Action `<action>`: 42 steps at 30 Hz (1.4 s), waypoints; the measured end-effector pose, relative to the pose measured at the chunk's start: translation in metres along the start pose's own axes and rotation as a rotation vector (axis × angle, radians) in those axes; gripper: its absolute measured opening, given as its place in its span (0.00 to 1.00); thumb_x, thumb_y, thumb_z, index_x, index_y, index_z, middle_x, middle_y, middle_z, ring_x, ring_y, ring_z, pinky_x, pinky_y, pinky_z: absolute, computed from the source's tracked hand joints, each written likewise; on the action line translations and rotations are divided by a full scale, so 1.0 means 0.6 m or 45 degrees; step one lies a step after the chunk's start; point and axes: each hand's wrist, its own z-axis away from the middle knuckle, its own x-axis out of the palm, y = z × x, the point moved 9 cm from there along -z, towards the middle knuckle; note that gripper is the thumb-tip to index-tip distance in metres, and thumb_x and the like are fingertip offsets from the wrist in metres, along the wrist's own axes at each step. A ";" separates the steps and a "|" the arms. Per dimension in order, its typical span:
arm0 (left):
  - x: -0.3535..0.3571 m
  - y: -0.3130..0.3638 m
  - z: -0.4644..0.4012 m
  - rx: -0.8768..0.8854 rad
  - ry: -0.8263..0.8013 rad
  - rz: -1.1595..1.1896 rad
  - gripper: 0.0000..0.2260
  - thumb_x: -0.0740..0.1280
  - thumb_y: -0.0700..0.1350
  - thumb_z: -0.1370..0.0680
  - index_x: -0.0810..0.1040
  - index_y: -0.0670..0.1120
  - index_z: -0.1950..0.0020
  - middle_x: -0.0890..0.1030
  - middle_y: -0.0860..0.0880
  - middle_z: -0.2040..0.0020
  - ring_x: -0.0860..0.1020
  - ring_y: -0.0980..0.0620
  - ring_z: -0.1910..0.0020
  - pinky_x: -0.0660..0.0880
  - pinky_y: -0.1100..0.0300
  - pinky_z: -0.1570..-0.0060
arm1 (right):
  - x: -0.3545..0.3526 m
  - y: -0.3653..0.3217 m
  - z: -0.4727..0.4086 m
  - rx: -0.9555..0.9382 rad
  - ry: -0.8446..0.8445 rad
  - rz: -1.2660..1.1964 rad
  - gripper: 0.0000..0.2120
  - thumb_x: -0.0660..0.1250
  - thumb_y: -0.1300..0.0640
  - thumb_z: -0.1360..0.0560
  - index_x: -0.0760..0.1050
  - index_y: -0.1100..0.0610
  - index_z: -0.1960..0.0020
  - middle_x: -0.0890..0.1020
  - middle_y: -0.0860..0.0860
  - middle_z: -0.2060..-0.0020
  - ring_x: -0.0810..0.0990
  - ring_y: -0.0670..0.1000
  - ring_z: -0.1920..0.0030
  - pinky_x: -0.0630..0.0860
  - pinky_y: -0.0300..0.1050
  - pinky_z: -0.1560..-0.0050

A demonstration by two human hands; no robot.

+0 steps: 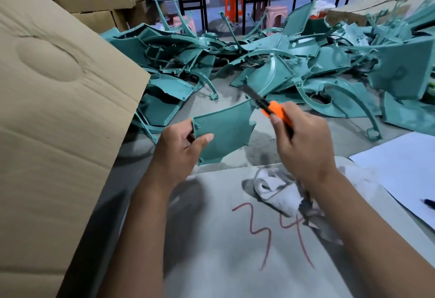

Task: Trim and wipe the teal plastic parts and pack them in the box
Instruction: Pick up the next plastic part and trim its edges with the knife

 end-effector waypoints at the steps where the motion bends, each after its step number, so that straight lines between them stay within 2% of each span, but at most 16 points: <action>1: -0.005 0.000 0.000 0.010 -0.031 0.024 0.10 0.69 0.49 0.24 0.84 0.51 0.45 0.87 0.49 0.51 0.84 0.46 0.50 0.81 0.46 0.49 | -0.012 0.019 -0.004 0.071 0.043 0.026 0.12 0.63 0.55 0.14 0.72 0.56 0.56 0.69 0.45 0.72 0.67 0.45 0.75 0.61 0.37 0.73; 5: -0.012 -0.011 0.003 -0.040 -0.171 0.245 0.10 0.70 0.44 0.24 0.83 0.54 0.44 0.87 0.55 0.47 0.85 0.51 0.46 0.82 0.52 0.44 | -0.042 0.105 -0.002 0.385 0.106 0.180 0.14 0.63 0.54 0.15 0.68 0.55 0.59 0.68 0.44 0.74 0.66 0.45 0.75 0.55 0.38 0.74; 8: -0.020 -0.020 0.008 -0.111 -0.180 0.481 0.12 0.69 0.40 0.26 0.84 0.51 0.45 0.87 0.55 0.48 0.85 0.56 0.47 0.80 0.63 0.48 | -0.043 0.109 0.003 0.410 0.137 0.166 0.13 0.62 0.53 0.15 0.69 0.56 0.58 0.69 0.46 0.73 0.67 0.47 0.74 0.56 0.45 0.72; 11: -0.045 -0.039 0.008 -0.223 0.035 0.536 0.17 0.64 0.35 0.33 0.87 0.51 0.55 0.87 0.57 0.56 0.84 0.62 0.56 0.77 0.70 0.59 | -0.031 0.060 -0.001 0.216 0.103 -0.009 0.11 0.63 0.55 0.15 0.70 0.55 0.56 0.71 0.45 0.72 0.68 0.47 0.74 0.61 0.46 0.72; 13: -0.061 -0.047 0.007 -0.264 0.273 0.485 0.17 0.58 0.34 0.36 0.84 0.47 0.60 0.85 0.59 0.64 0.81 0.64 0.64 0.75 0.70 0.66 | -0.001 0.024 0.003 0.072 -0.080 -0.115 0.12 0.62 0.54 0.15 0.73 0.58 0.54 0.74 0.49 0.70 0.71 0.52 0.72 0.68 0.52 0.70; 16: -0.070 -0.073 0.011 -0.374 0.578 0.515 0.16 0.55 0.35 0.37 0.80 0.46 0.60 0.82 0.59 0.66 0.78 0.58 0.64 0.74 0.65 0.64 | 0.024 -0.006 0.011 -0.026 -0.235 -0.225 0.13 0.61 0.52 0.15 0.73 0.57 0.54 0.76 0.49 0.69 0.74 0.53 0.70 0.71 0.54 0.68; 22: -0.069 -0.081 0.015 -0.373 0.689 0.628 0.15 0.54 0.34 0.38 0.78 0.46 0.66 0.78 0.55 0.68 0.73 0.55 0.66 0.70 0.66 0.67 | 0.024 0.016 0.010 0.060 -0.217 -0.165 0.11 0.63 0.55 0.15 0.72 0.55 0.55 0.72 0.45 0.71 0.70 0.47 0.72 0.68 0.48 0.71; 24: -0.072 -0.088 0.021 -0.430 0.754 0.715 0.14 0.54 0.34 0.36 0.77 0.46 0.63 0.77 0.54 0.67 0.72 0.55 0.67 0.70 0.66 0.67 | 0.018 0.046 0.007 0.180 -0.153 -0.117 0.09 0.63 0.54 0.15 0.74 0.55 0.54 0.74 0.46 0.71 0.71 0.47 0.73 0.64 0.42 0.73; 26: -0.078 -0.098 0.026 -0.496 0.829 0.781 0.16 0.54 0.31 0.31 0.78 0.44 0.56 0.79 0.50 0.61 0.75 0.55 0.65 0.73 0.65 0.62 | 0.009 0.086 0.005 0.336 -0.122 0.039 0.08 0.63 0.53 0.16 0.76 0.55 0.52 0.75 0.48 0.71 0.71 0.47 0.73 0.62 0.44 0.72; 28: -0.083 -0.109 0.028 -0.570 0.879 0.763 0.19 0.53 0.29 0.28 0.79 0.37 0.44 0.81 0.44 0.52 0.77 0.51 0.57 0.74 0.65 0.57 | -0.004 0.125 0.009 0.497 -0.108 0.185 0.09 0.63 0.52 0.16 0.76 0.53 0.53 0.74 0.48 0.71 0.71 0.49 0.72 0.60 0.45 0.71; 30: -0.088 -0.124 0.032 -0.655 0.949 0.727 0.23 0.52 0.28 0.25 0.75 0.32 0.32 0.79 0.37 0.37 0.78 0.43 0.45 0.76 0.59 0.45 | -0.018 0.140 0.013 0.592 -0.028 0.208 0.12 0.62 0.51 0.16 0.73 0.55 0.56 0.73 0.49 0.73 0.70 0.49 0.73 0.59 0.47 0.71; 32: -0.092 -0.119 0.034 -0.669 0.971 0.604 0.24 0.53 0.31 0.28 0.77 0.33 0.35 0.81 0.36 0.38 0.79 0.38 0.40 0.77 0.51 0.38 | -0.032 0.113 0.009 0.492 0.100 0.106 0.14 0.62 0.52 0.15 0.71 0.55 0.58 0.71 0.47 0.74 0.69 0.46 0.74 0.60 0.42 0.72; 34: -0.093 -0.096 0.036 -0.601 0.964 0.524 0.22 0.52 0.37 0.35 0.81 0.40 0.50 0.83 0.46 0.53 0.80 0.47 0.54 0.78 0.58 0.51 | -0.023 0.059 0.001 0.264 0.059 -0.061 0.12 0.63 0.55 0.15 0.73 0.56 0.56 0.72 0.45 0.73 0.70 0.46 0.75 0.61 0.36 0.73; 36: -0.089 -0.086 0.035 -0.566 0.939 0.550 0.17 0.51 0.37 0.38 0.78 0.46 0.60 0.79 0.53 0.62 0.75 0.55 0.63 0.72 0.64 0.61 | 0.005 0.013 0.004 0.081 -0.117 -0.154 0.10 0.63 0.56 0.15 0.76 0.58 0.54 0.75 0.48 0.70 0.71 0.46 0.73 0.66 0.42 0.71; 38: -0.088 -0.092 0.036 -0.591 0.950 0.622 0.18 0.52 0.34 0.33 0.80 0.48 0.56 0.80 0.52 0.59 0.75 0.54 0.60 0.72 0.65 0.60 | 0.022 0.000 0.009 0.011 -0.205 -0.142 0.10 0.64 0.57 0.16 0.75 0.59 0.55 0.75 0.49 0.70 0.72 0.52 0.71 0.68 0.51 0.69; 42: -0.094 -0.116 0.045 -0.741 1.035 0.666 0.25 0.51 0.27 0.23 0.76 0.41 0.31 0.79 0.41 0.36 0.76 0.44 0.40 0.73 0.61 0.43 | 0.013 0.059 0.004 0.243 -0.166 -0.059 0.09 0.65 0.56 0.16 0.76 0.56 0.55 0.74 0.46 0.72 0.72 0.48 0.74 0.66 0.36 0.74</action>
